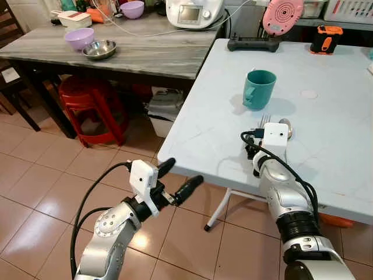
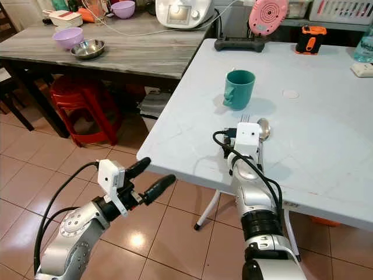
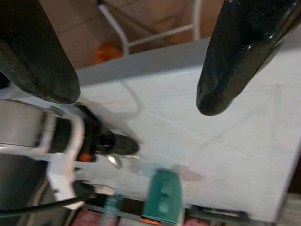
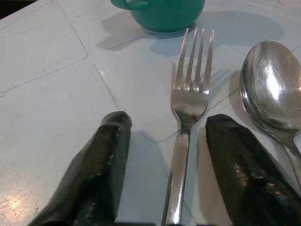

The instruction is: Setting the table

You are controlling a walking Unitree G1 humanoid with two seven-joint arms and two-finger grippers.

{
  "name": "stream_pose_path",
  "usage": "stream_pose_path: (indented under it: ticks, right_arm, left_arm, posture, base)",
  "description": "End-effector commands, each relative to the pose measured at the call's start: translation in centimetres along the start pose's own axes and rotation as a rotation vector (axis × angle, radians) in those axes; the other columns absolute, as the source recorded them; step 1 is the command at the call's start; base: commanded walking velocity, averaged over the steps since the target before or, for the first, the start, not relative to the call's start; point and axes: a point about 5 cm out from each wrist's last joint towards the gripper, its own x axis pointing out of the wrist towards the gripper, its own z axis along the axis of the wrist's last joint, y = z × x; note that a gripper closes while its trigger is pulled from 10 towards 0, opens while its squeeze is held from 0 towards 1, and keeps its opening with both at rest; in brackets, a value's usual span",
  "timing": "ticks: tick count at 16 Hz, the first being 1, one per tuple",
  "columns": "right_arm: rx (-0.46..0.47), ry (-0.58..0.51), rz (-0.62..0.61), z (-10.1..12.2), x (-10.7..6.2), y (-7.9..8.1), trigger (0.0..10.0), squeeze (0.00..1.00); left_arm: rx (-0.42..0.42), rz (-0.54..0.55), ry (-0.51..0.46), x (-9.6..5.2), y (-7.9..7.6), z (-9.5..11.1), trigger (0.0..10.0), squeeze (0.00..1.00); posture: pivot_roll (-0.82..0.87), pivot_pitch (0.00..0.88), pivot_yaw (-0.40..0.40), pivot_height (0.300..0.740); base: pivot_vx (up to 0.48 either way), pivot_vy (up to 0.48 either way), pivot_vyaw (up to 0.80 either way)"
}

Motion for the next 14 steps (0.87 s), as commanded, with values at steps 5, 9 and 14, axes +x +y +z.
stream_pose_path:
  ticks: [5,9,14]
  right_arm:
    - [0.023,0.108,-0.009,-2.6,-0.4,-0.6,0.0,0.00]
    - [0.018,0.146,-0.016,-3.3,-0.5,-0.7,0.0,0.00]
    - [0.042,0.174,-0.041,-3.5,-0.6,-1.1,0.0,0.00]
  left_arm:
    - [0.023,-0.042,0.030,-0.4,0.1,0.0,10.0,0.00]
    - [0.018,-0.084,0.056,-0.5,-0.1,-0.3,10.0,0.00]
    - [0.017,-0.125,0.076,-0.4,-0.4,-0.5,10.0,0.00]
  posture:
    - [-0.07,0.094,0.100,0.740]
    - [-0.07,0.091,0.102,0.740]
    - [-0.08,0.091,0.103,0.740]
  base:
    - [0.000,0.000,0.00]
    - [0.000,0.000,0.00]
    - [0.000,0.000,0.00]
